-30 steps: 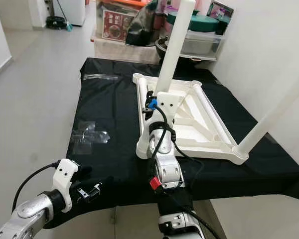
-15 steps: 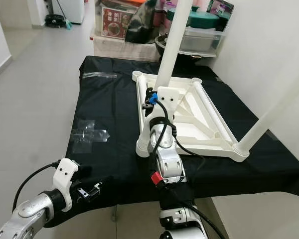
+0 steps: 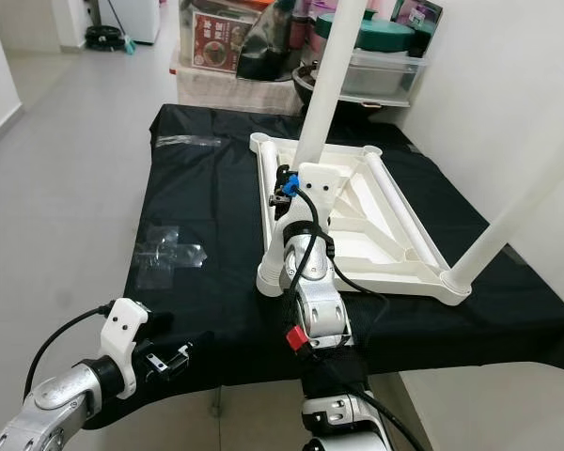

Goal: Building children table

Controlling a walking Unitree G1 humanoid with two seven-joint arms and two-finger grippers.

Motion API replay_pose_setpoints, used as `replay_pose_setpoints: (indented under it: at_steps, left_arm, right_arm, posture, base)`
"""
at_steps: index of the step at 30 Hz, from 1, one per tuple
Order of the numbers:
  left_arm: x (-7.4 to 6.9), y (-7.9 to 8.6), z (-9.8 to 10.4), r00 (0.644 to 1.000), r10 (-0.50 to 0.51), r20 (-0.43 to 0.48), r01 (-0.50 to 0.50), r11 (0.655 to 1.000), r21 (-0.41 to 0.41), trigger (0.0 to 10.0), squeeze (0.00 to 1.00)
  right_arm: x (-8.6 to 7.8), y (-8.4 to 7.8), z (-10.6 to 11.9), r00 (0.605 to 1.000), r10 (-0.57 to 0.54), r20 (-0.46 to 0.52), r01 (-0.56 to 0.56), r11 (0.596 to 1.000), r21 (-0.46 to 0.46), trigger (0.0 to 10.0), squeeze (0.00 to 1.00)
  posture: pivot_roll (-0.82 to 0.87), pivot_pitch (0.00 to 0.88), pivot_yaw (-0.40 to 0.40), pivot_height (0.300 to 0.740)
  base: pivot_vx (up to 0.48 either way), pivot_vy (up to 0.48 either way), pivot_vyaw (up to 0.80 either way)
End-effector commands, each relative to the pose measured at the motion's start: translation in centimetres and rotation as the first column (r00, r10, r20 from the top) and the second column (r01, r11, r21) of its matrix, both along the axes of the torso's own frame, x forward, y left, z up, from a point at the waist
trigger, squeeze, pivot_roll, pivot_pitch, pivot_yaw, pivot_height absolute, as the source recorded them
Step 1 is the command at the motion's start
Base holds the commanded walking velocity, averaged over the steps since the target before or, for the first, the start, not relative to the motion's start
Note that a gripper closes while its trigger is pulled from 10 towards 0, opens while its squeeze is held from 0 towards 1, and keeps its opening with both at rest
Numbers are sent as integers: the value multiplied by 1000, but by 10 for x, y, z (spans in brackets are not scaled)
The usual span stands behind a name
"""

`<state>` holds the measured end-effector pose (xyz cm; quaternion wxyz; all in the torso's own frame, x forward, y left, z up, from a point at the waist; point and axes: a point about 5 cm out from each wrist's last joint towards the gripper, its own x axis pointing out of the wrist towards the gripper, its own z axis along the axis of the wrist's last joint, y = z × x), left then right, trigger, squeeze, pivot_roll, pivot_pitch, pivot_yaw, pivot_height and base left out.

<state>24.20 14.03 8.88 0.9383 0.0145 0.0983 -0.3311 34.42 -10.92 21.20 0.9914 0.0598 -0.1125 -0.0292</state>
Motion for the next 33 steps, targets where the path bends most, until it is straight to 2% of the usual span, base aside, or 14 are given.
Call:
replay_pose_setpoints:
  at_steps: [1,33]
  left_arm:
    - [-1,0,-4,1000,-9,-14,9,1000,17,10000,0]
    - [1,1,-4,1000,-3,-8,3,1000,23,10000,0]
  right_arm:
    - [-3,-12,-13,998,-49,-38,49,999,3,0,0]
    - [-9,-8,-16,1000,-5,-21,4,1000,-30,0,0]
  posture:
    - [41,0,-141,740]
    - [39,0,-138,740]
  base:
    - [0,0,0]
    - [0,0,0]
